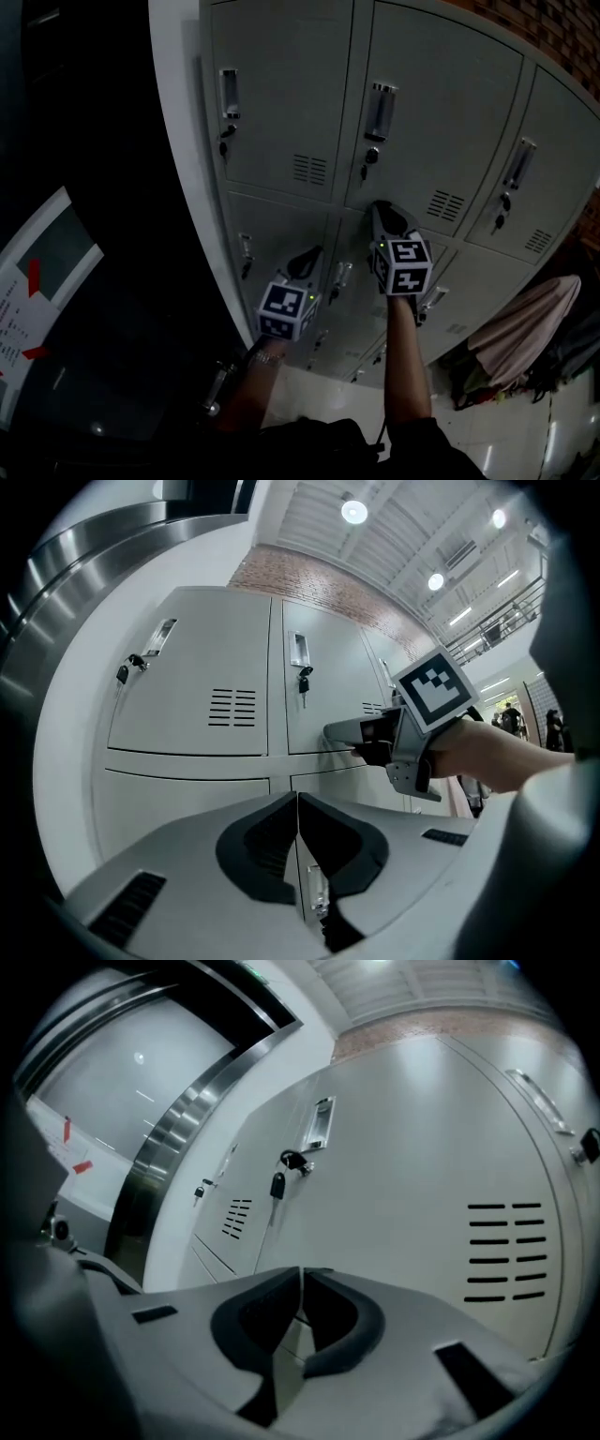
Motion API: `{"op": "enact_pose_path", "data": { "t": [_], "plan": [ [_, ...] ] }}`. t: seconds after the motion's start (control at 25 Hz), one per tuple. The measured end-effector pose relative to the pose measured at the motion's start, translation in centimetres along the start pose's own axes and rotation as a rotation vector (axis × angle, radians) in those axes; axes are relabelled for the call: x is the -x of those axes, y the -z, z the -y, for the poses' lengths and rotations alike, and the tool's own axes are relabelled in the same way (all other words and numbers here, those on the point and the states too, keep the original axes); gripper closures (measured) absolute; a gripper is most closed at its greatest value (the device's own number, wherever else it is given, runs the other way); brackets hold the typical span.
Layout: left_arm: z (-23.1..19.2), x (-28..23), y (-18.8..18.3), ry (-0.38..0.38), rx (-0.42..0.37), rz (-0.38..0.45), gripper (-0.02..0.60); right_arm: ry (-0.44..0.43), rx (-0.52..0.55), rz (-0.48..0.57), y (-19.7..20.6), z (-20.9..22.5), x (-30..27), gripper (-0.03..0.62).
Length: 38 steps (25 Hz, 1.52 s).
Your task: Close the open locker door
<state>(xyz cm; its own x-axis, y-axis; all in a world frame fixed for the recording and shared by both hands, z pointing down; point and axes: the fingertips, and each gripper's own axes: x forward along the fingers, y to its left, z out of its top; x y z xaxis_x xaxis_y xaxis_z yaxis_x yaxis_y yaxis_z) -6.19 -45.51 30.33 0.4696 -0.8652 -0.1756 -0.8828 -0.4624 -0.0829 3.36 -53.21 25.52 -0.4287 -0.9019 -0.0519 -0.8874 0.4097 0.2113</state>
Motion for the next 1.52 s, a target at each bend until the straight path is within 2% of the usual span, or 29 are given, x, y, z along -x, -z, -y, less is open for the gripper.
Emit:
{"op": "enact_pose_path", "data": {
  "t": [0.04, 0.24, 0.44, 0.72, 0.8, 1.0, 1.04, 1.28, 1.36, 1.52],
  "plan": [
    [-0.1, -0.1, 0.1, -0.002, 0.000, -0.002, 0.578, 0.000, -0.002, 0.003, 0.0, 0.1, -0.2, 0.594],
    [-0.5, 0.2, 0.3, -0.011, -0.001, -0.004, 0.578, 0.013, 0.006, 0.013, -0.2, 0.0, -0.5, 0.594],
    [0.3, 1.8, 0.1, 0.007, 0.004, -0.013, 0.578, 0.005, -0.036, 0.006, -0.1, -0.7, 1.1, 0.594],
    [4.6, 5.5, 2.0, 0.100, 0.044, -0.067, 0.578, -0.016, -0.183, -0.043, 4.7, -6.5, 9.7, 0.592],
    [6.6, 6.9, 2.8, 0.129, 0.062, -0.082, 0.578, 0.002, -0.194, -0.068, 6.3, -8.1, 12.7, 0.543],
    [11.6, 11.0, 5.6, 0.184, 0.088, -0.117, 0.578, 0.021, -0.288, -0.127, 10.3, -11.8, 20.2, 0.528],
    [12.4, 11.7, 6.2, 0.190, 0.083, -0.122, 0.578, 0.021, -0.311, -0.138, 11.1, -12.5, 21.5, 0.499],
    [15.7, 14.0, 7.6, 0.210, 0.074, -0.140, 0.578, 0.083, -0.394, -0.150, 13.6, -13.9, 26.7, 0.499],
    [16.2, 14.4, 7.3, 0.202, 0.081, -0.124, 0.578, 0.092, -0.409, -0.150, 14.2, -14.4, 27.5, 0.542],
    [17.5, 14.8, 7.6, 0.195, 0.064, -0.108, 0.578, 0.059, -0.425, -0.178, 16.0, -15.2, 28.9, 0.543]
  ]
}}
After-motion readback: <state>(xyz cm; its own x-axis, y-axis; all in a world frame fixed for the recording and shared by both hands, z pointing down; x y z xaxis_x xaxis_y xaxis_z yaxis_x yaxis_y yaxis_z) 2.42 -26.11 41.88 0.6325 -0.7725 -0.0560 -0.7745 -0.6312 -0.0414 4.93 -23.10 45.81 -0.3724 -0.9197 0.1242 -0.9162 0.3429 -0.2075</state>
